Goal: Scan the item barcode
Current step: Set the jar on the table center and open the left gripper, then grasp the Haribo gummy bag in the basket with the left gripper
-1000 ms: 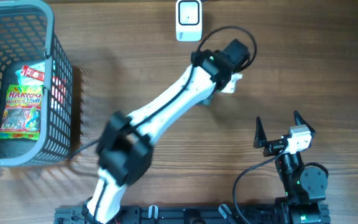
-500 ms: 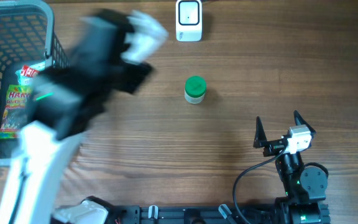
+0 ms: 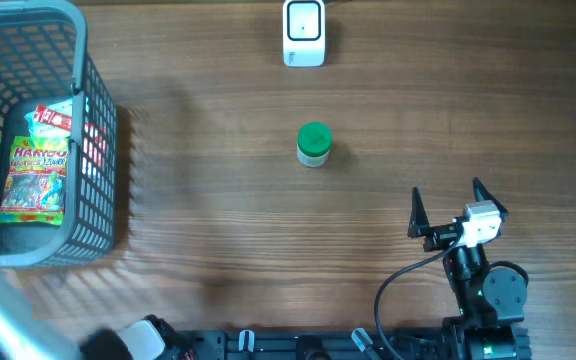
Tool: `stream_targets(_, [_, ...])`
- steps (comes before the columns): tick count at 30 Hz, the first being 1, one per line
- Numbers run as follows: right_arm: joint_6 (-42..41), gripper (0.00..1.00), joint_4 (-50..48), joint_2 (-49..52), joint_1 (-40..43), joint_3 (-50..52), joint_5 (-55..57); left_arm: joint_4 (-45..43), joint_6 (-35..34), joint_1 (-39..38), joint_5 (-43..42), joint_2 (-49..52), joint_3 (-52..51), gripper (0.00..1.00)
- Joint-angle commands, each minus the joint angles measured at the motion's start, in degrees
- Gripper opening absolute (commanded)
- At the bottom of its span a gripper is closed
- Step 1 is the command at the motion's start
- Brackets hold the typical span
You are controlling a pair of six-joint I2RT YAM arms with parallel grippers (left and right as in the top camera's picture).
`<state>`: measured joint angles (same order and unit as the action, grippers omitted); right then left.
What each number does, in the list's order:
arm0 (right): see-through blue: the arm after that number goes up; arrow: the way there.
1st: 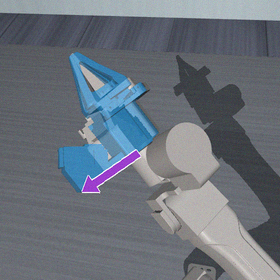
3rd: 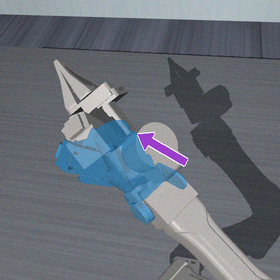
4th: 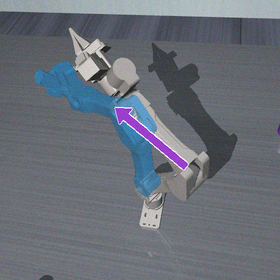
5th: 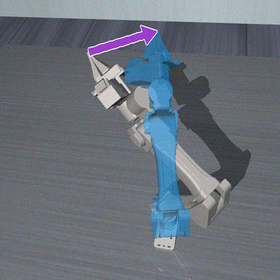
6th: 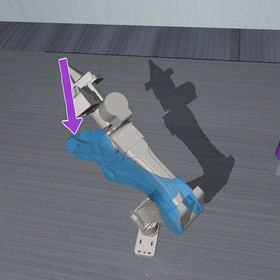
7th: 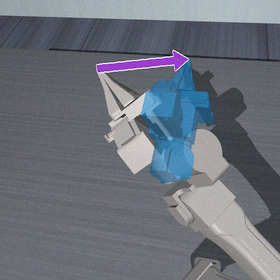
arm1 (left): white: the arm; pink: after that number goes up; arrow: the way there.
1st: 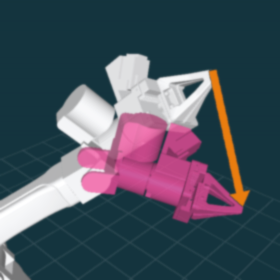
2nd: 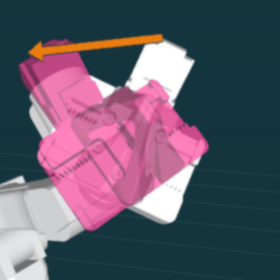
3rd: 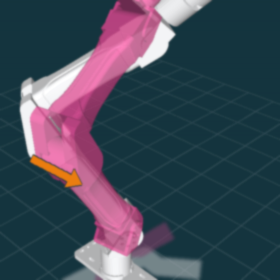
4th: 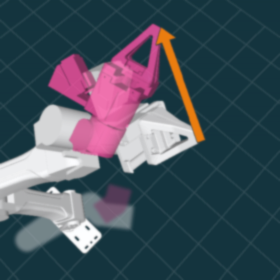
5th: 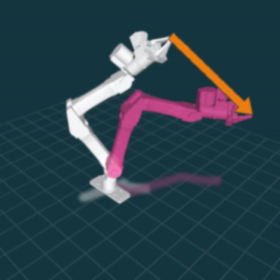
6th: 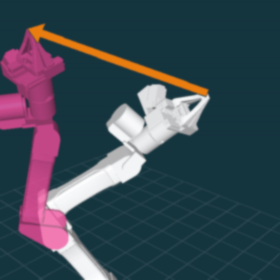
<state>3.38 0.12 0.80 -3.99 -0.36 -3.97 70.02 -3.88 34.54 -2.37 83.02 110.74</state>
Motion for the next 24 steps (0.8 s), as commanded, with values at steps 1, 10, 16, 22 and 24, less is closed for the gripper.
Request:
stream_targets(1, [1.0, 1.0, -0.2, -0.1, -0.2, 0.1, 0.8, 2.5, -2.8, 0.7, -4.7, 10.3, -0.3, 1.0])
stream_targets(10, [1.0, 1.0, -0.2, -0.1, -0.2, 0.1, 0.8, 11.0, -2.4, 0.7, -1.6, 28.1, -0.3, 1.0])
stream_targets(16, [1.0, 1.0, -0.2, -0.1, -0.2, 0.1, 0.8, 8.5, 0.7, 0.6, 3.0, 31.4, -1.7, 1.0])
stream_targets(22, [1.0, 1.0, -0.2, -0.1, -0.2, 0.1, 0.8, 2.4, 0.9, 0.7, 7.0, 31.4, -11.7, 1.0])
stream_targets(24, [1.0, 1.0, -0.2, -0.1, -0.2, 0.1, 0.8, -1.2, 0.9, 0.7, 7.0, 31.4, -16.4, 1.0])
